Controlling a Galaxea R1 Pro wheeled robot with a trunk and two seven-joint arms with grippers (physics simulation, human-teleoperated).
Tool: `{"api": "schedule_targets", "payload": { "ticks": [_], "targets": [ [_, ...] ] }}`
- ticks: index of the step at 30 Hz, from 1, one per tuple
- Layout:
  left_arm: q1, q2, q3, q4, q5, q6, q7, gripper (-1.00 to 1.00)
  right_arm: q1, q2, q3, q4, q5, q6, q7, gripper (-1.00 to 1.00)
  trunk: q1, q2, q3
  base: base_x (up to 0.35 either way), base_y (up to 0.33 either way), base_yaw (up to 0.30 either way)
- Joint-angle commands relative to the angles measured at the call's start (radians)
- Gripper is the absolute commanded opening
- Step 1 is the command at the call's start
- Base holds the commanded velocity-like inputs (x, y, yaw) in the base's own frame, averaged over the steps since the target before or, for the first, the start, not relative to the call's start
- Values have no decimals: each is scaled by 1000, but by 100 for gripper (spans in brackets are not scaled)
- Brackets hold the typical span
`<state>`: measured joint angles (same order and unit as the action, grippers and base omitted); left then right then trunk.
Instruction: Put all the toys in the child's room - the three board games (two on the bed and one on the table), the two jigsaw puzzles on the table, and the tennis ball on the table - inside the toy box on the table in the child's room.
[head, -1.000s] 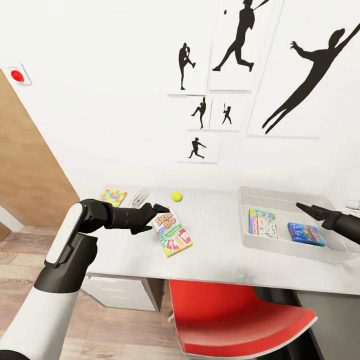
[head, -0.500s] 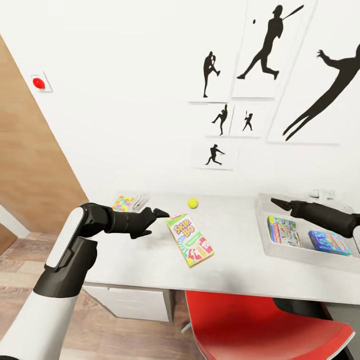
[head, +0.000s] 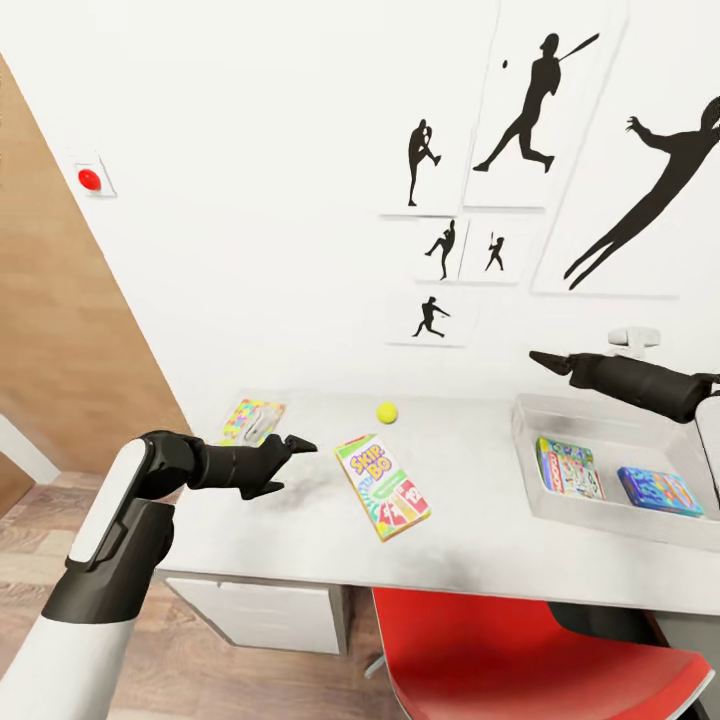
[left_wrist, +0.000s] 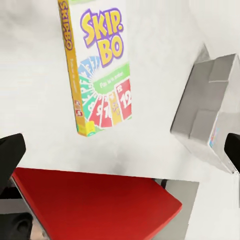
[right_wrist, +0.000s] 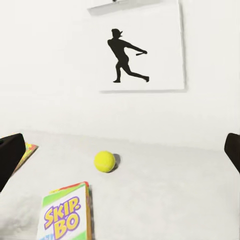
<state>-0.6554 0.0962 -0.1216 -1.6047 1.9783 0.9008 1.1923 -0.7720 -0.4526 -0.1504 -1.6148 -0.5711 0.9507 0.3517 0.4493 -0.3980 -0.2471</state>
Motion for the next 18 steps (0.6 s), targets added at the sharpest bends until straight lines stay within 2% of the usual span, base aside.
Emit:
{"api": "schedule_targets", "payload": {
  "ticks": [1,4,5,8,11,12,13,14,15,17,18],
  "targets": [
    [13,-9,14,0,8,4,11,100,-16,5,21,0,7,20,8,100,1,-2,0,0,0,0],
    [32,-18,14,7,9,2,11,100,-31,41,87,1,10,46,-8,100,1,-2,5,0,0,0],
    [38,-21,14,7,9,2,11,100,-32,47,99,1,12,48,-19,100,1,-2,6,0,0,0],
    [65,-45,14,6,9,7,11,100,-29,76,159,1,18,54,-129,100,1,-2,11,0,0,0],
    [82,-47,15,2,8,13,9,100,-18,100,170,5,19,51,-151,100,1,-2,16,0,0,0],
    [95,-47,18,1,8,21,0,100,-11,128,174,9,22,47,-161,100,1,-2,18,0,0,0],
    [99,-46,20,1,8,25,-8,100,-8,145,176,11,23,46,-166,100,1,-2,19,0,0,0],
    [108,-44,24,0,8,36,-35,100,-3,181,178,18,32,43,-184,100,1,-2,21,0,0,0],
    [124,-37,29,-1,8,47,-74,100,5,216,180,31,51,39,-213,100,1,-2,22,0,0,0],
    [147,-23,38,-1,7,56,-117,100,15,253,183,55,81,22,-248,100,1,-2,26,0,0,0],
    [170,-3,49,-1,7,61,-163,100,21,293,191,99,118,-19,-277,100,1,-2,27,0,0,0]
  ]
}}
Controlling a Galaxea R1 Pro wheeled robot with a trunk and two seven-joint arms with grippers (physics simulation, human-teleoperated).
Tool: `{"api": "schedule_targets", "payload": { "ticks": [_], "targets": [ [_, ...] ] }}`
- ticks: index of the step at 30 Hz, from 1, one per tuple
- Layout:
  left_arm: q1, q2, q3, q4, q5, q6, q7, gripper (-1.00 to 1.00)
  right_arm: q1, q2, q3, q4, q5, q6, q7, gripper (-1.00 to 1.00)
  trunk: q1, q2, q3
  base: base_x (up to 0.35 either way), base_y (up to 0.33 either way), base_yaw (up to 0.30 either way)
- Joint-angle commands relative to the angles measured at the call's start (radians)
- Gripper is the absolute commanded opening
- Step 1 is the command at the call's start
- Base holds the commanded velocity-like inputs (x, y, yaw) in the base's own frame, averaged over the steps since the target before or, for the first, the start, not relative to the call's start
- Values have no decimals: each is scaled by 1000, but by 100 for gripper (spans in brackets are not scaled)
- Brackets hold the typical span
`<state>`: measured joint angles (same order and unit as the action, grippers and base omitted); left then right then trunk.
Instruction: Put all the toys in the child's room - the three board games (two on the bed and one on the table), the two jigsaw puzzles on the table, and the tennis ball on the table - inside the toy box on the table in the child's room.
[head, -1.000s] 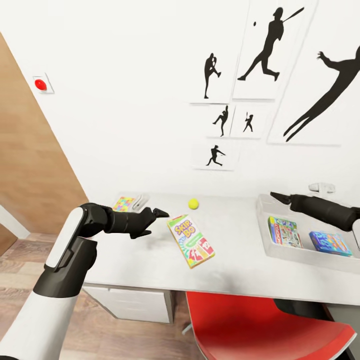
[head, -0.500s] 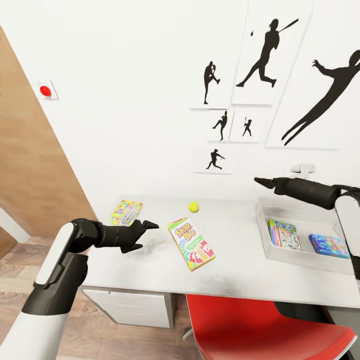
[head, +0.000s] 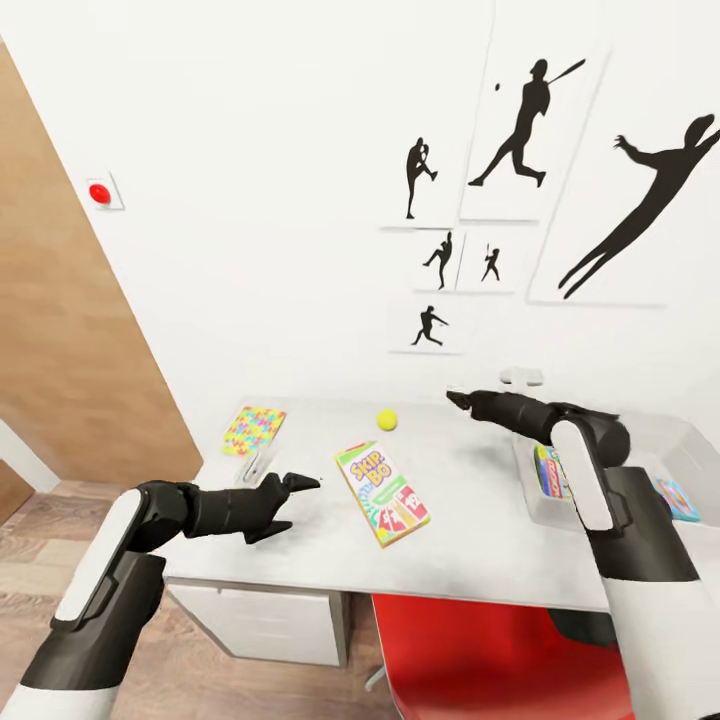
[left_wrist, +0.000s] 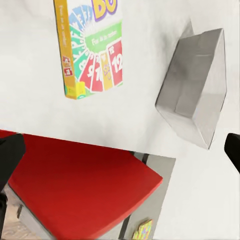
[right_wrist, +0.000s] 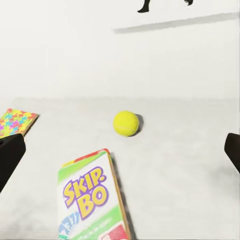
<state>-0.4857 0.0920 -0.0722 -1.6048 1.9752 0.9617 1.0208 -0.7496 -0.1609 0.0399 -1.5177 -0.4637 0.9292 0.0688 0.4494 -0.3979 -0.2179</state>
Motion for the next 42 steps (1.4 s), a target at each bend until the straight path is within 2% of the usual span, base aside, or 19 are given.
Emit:
{"api": "schedule_targets", "payload": {
  "ticks": [1,2,5,6,8,11,13,14,15,16,18,19,20,23,24,26,28,33,42],
  "targets": [
    [20,21,8,-1,10,4,-40,100,4,39,9,47,48,-57,-14,100,1,-2,0,0,0,0],
    [42,36,13,-1,10,9,-90,100,7,72,16,86,80,-114,-27,100,1,-2,1,0,0,0],
    [77,55,20,-2,10,39,-156,100,6,109,24,162,117,-177,-42,100,1,-2,6,0,0,0],
    [107,80,59,-2,11,70,-215,100,-5,129,27,238,133,-207,-48,100,1,-2,8,0,0,0],
    [125,102,88,-2,11,79,-255,100,-13,135,27,269,138,-216,-49,100,1,-2,11,0,0,0],
    [216,225,204,-1,10,85,-437,100,-24,143,29,309,143,-228,-50,100,1,-2,16,0,0,0],
    [256,261,239,-1,3,85,-490,100,-26,144,30,315,144,-230,-50,100,1,-2,19,0,0,0],
    [277,274,257,-1,-4,85,-509,100,-26,144,30,316,144,-231,-50,100,1,-2,21,0,0,0],
    [324,289,306,0,-39,85,-539,100,-26,145,30,319,145,-232,-50,100,1,-2,23,0,0,0],
    [358,296,348,4,-98,85,-558,100,-26,145,30,321,145,-233,-50,100,1,-2,24,0,0,0],
    [388,288,394,10,-204,78,-574,100,-27,145,29,322,144,-233,-49,100,1,-2,28,0,0,0],
    [395,280,407,12,-240,70,-577,100,-27,145,29,322,144,-233,-48,100,1,-2,29,0,0,0],
    [404,260,432,16,-316,47,-581,100,-27,145,29,322,144,-233,-47,100,1,-2,31,0,0,0],
    [413,227,460,20,-444,-4,-586,100,-25,145,29,320,143,-234,-46,100,1,-2,36,0,0,0],
    [420,205,474,22,-525,-48,-587,100,-24,143,31,314,143,-234,-45,100,1,-2,37,0,0,0],
    [450,175,514,26,-608,-125,-590,100,-21,143,32,301,143,-234,-44,100,1,-2,41,0,0,0],
    [480,156,561,41,-651,-189,-592,100,-19,143,33,292,143,-234,-44,100,1,-2,44,0,0,0],
    [507,140,606,195,-695,-270,-610,100,-17,142,33,276,143,-234,-43,100,1,-2,52,0,0,0],
    [511,139,608,337,-706,-376,-722,100,-18,143,31,267,145,-223,-52,100,1,-2,67,0,0,0]
  ]
}}
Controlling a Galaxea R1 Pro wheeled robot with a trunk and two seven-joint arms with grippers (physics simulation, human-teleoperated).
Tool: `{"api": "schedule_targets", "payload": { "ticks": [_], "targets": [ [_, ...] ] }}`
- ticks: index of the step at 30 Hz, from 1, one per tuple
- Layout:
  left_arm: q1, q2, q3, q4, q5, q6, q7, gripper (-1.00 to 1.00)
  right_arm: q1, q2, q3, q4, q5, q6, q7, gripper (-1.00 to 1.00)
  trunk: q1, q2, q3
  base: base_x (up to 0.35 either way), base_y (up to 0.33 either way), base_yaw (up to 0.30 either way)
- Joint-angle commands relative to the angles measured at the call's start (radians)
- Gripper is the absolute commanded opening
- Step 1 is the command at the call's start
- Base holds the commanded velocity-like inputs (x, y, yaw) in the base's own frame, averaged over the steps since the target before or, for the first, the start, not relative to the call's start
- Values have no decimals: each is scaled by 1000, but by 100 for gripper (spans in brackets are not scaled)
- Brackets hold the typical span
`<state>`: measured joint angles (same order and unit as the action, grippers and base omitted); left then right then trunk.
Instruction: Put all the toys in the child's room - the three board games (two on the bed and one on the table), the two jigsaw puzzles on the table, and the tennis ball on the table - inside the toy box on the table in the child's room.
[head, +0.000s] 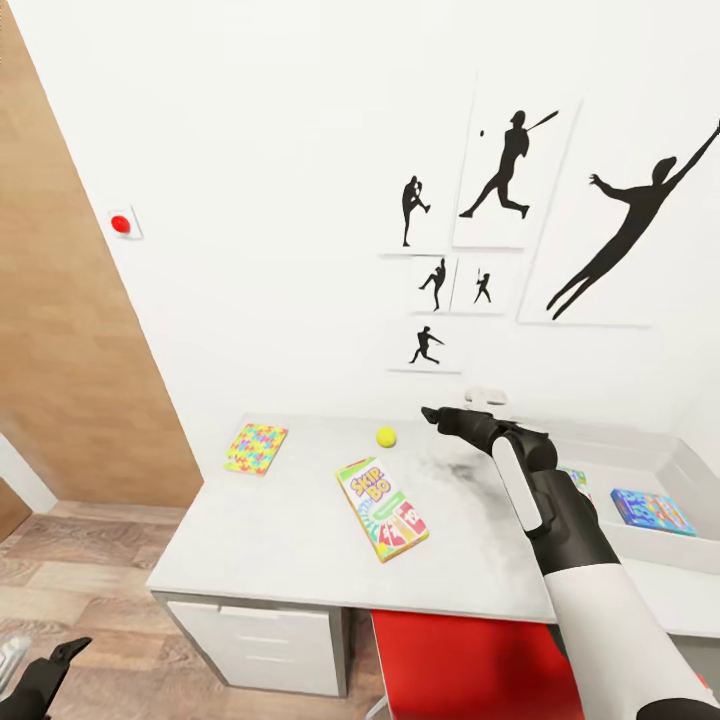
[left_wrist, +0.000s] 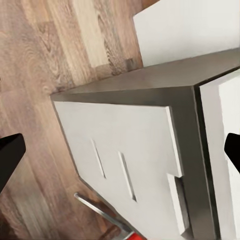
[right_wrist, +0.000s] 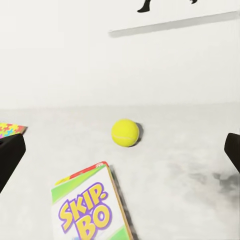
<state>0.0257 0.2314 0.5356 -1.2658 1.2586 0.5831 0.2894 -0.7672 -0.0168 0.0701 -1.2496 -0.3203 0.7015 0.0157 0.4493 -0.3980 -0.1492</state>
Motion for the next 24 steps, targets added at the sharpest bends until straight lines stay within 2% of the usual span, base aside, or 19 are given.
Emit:
{"api": "schedule_targets", "payload": {
  "ticks": [1,5,8,9,10,12,13,17,24],
  "targets": [
    [0,0,0,9,10,-1,6,100,-1,-1,1,-1,2,5,2,100,1,-2,0,0,0,0],
    [0,-1,-4,96,12,-15,-6,100,4,-3,-1,-1,1,1,5,100,1,-2,2,0,0,0],
    [-1,-1,-15,115,12,-17,-8,100,6,-5,-2,5,0,5,5,100,1,-2,3,0,0,0],
    [-1,-1,-33,121,11,-18,-8,100,10,-6,-2,2,0,7,4,100,1,-2,3,0,0,0],
    [-3,1,-100,128,9,-20,-9,100,34,-3,0,-21,1,31,3,100,1,-2,3,0,0,0],
    [-4,2,-110,128,10,-20,-9,100,39,-5,0,-34,0,48,3,100,1,-2,3,0,0,-7],
    [-6,5,-120,128,10,-20,-10,100,41,-6,0,-49,1,89,3,100,1,-2,3,0,106,-240],
    [-6,7,-123,118,11,-20,-9,100,42,-2,2,-53,1,98,3,100,1,-2,3,0,250,-151],
    [-6,8,-122,113,12,-19,-9,100,42,-3,-1,-54,1,97,2,100,1,-2,3,0,304,-31]
  ]
}}
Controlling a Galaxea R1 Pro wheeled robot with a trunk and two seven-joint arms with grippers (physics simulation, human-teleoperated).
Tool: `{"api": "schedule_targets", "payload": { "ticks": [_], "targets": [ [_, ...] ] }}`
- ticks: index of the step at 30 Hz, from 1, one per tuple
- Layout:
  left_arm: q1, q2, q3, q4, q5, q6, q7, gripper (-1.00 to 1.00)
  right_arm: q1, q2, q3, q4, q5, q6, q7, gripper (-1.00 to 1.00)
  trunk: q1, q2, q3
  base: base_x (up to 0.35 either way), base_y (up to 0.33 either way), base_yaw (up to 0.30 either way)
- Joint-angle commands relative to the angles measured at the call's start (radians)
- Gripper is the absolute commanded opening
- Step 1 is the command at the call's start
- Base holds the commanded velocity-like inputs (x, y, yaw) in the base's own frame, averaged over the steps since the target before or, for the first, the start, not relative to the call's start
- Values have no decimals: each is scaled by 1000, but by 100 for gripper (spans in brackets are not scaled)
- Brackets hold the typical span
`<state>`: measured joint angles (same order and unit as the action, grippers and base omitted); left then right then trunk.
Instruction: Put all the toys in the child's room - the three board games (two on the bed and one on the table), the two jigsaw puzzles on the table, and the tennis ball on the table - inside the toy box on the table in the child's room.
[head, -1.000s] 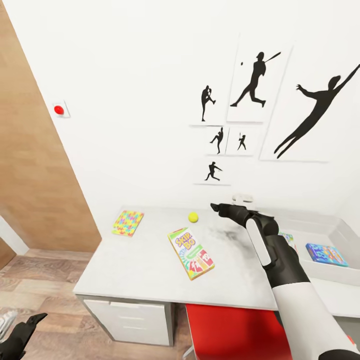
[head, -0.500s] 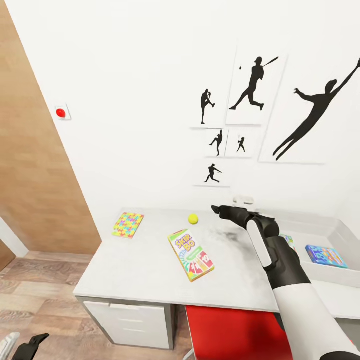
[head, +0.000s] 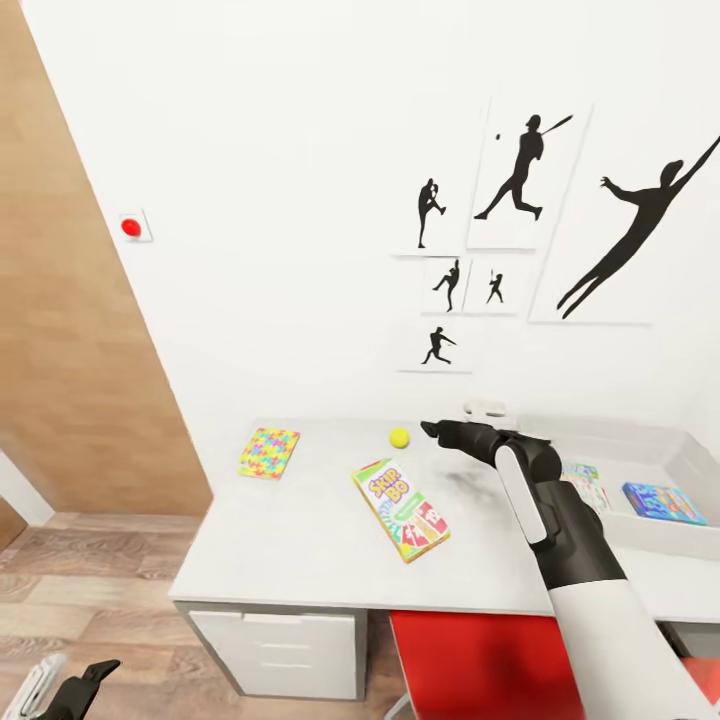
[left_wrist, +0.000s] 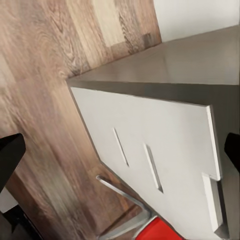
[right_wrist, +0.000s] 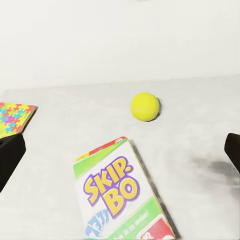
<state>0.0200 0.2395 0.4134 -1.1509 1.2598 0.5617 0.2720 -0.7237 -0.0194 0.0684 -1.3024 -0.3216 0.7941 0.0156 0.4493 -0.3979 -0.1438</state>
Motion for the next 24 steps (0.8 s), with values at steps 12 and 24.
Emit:
{"api": "schedule_targets", "payload": {
  "ticks": [12,24],
  "targets": [
    [0,1,5,-1,9,2,9,100,0,-7,-1,0,1,-8,6,100,1,-2,-2,57,323,-2],
    [-36,12,5,-24,-31,11,7,100,-28,-5,-8,98,25,10,1,100,1,-2,-2,171,117,0]
  ]
}}
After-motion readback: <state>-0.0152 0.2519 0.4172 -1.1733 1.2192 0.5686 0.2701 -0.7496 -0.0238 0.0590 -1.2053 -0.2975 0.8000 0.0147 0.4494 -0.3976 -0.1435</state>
